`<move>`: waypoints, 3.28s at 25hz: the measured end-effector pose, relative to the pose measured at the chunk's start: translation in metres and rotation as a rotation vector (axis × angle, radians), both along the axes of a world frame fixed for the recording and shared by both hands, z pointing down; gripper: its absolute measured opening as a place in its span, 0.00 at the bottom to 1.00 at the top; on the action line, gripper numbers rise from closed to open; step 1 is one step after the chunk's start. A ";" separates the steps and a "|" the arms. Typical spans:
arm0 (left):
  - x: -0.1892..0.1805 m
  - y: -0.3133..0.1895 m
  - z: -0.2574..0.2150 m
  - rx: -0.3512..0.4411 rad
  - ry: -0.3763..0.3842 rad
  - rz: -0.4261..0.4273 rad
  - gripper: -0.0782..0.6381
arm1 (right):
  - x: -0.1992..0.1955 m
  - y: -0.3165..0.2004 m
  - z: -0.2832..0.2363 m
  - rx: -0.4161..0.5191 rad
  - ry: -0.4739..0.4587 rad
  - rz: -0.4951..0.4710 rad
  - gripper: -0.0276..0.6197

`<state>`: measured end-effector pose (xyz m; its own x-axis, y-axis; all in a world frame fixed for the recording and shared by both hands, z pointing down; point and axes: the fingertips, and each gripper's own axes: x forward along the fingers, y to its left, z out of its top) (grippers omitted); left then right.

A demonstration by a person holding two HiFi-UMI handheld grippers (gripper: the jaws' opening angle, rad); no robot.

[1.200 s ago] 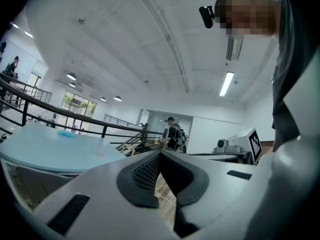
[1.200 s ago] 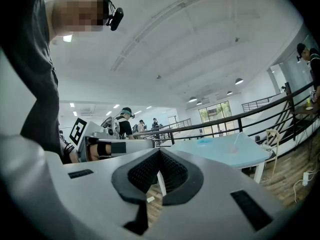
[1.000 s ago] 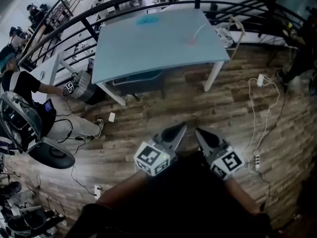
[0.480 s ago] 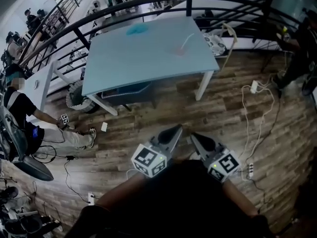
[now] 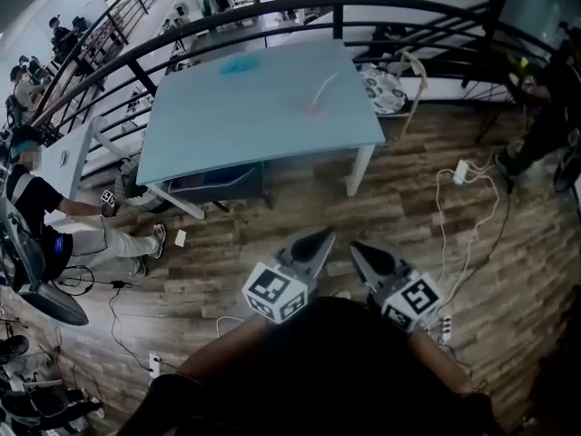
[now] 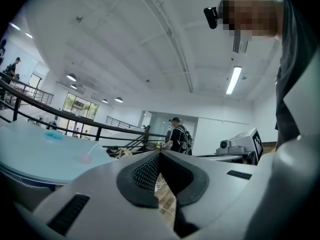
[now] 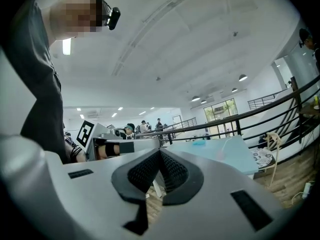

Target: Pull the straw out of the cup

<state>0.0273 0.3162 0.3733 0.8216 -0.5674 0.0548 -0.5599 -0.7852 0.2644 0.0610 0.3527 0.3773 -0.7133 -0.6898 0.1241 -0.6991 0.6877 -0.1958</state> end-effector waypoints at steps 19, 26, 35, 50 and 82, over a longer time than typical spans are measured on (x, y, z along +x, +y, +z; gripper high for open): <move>0.053 -0.032 0.015 -0.039 -0.024 0.059 0.12 | 0.034 -0.033 0.014 -0.060 -0.053 -0.013 0.05; 0.030 -0.062 0.022 -0.053 -0.009 0.078 0.12 | 0.004 -0.061 0.018 -0.076 -0.022 -0.006 0.05; -0.037 -0.122 0.010 -0.031 -0.023 0.097 0.12 | -0.064 -0.120 0.010 -0.052 -0.011 0.018 0.05; -0.138 -0.182 0.014 -0.020 -0.009 0.108 0.12 | -0.161 -0.180 0.012 -0.041 0.001 0.040 0.05; -0.132 -0.303 0.031 -0.029 -0.033 -0.001 0.12 | -0.144 -0.310 0.031 -0.036 0.026 -0.067 0.05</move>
